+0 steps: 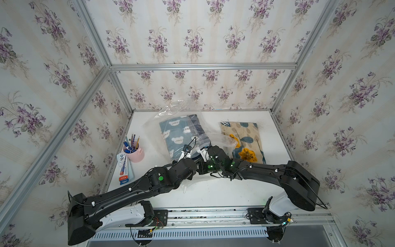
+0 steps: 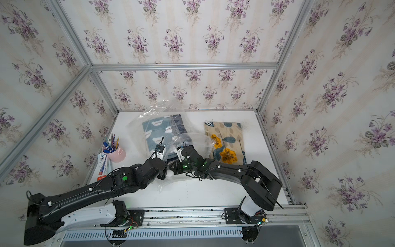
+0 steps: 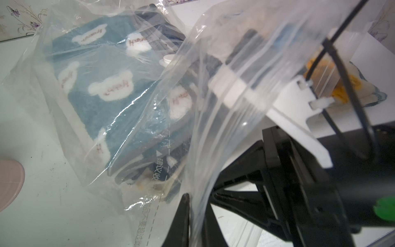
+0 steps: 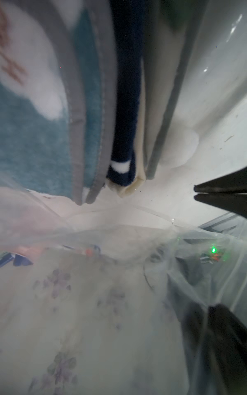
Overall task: Take the blanket out of the vacuum bag
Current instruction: Take out the blanket from the vacuum bag.
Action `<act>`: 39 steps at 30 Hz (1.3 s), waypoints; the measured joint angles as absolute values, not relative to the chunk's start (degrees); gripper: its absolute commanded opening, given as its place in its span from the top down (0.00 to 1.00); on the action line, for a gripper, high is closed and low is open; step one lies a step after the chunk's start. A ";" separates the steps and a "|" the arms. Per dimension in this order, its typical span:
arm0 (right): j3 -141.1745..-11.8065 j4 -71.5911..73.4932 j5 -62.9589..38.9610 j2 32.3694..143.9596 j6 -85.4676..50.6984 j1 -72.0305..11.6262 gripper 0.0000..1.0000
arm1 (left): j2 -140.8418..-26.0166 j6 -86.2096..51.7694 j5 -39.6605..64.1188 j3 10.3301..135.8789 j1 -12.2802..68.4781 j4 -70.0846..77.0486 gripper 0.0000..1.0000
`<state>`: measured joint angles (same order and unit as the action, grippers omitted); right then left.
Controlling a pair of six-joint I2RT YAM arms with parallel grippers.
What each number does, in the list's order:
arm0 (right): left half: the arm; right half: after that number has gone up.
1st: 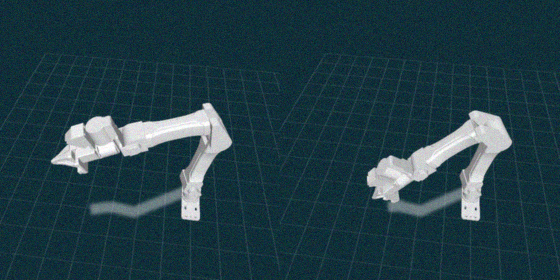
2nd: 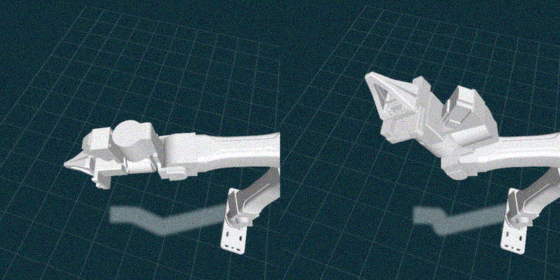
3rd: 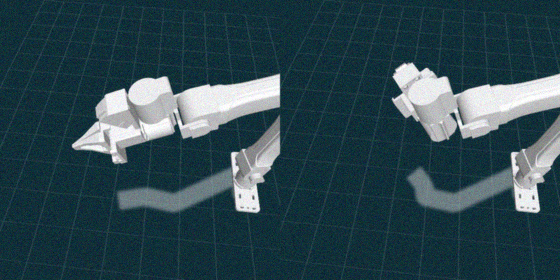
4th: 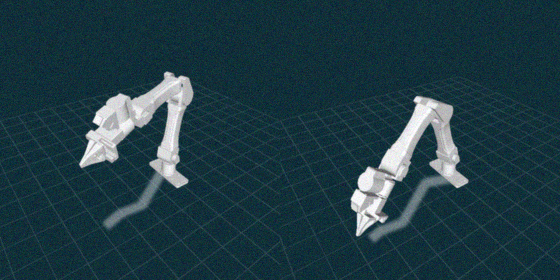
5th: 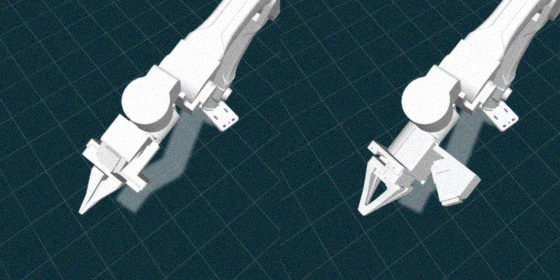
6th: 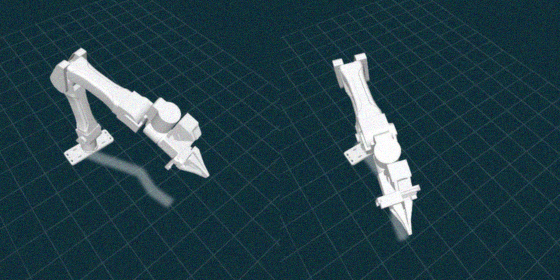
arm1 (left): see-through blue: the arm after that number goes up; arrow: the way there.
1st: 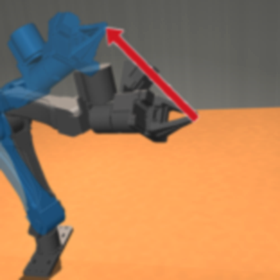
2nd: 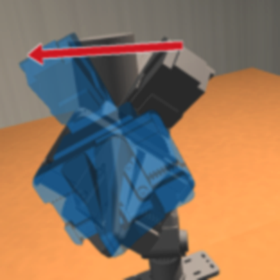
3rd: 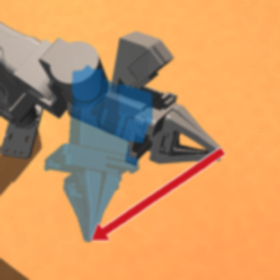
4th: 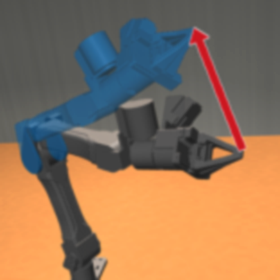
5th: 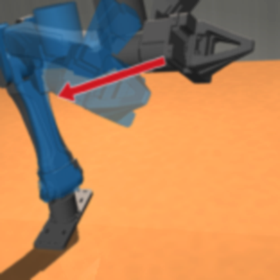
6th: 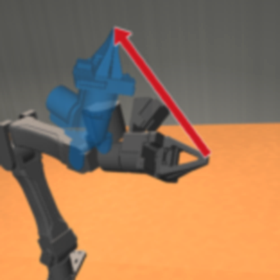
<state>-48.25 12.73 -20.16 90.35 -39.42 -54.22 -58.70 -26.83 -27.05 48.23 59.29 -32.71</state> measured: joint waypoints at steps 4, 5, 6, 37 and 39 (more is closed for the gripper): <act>-50.02 12.64 -20.99 92.73 -39.83 -51.48 0.92 | -57.25 -25.67 -27.03 47.66 59.27 -32.05 0.87; -50.19 12.99 -21.43 93.21 -40.51 -50.83 0.93 | -57.08 -25.17 -26.98 47.59 59.29 -31.75 0.87; -50.39 13.32 -21.74 93.73 -40.53 -50.33 0.92 | -57.06 -24.84 -26.96 47.55 59.29 -31.40 0.87; -44.45 26.17 -21.63 95.00 -57.01 -42.98 0.83 | -57.65 -17.93 -25.56 44.69 59.00 -23.16 0.88; -43.18 28.08 -20.58 93.73 -58.24 -42.68 0.82 | -56.58 -18.61 -25.54 44.64 58.98 -23.18 0.88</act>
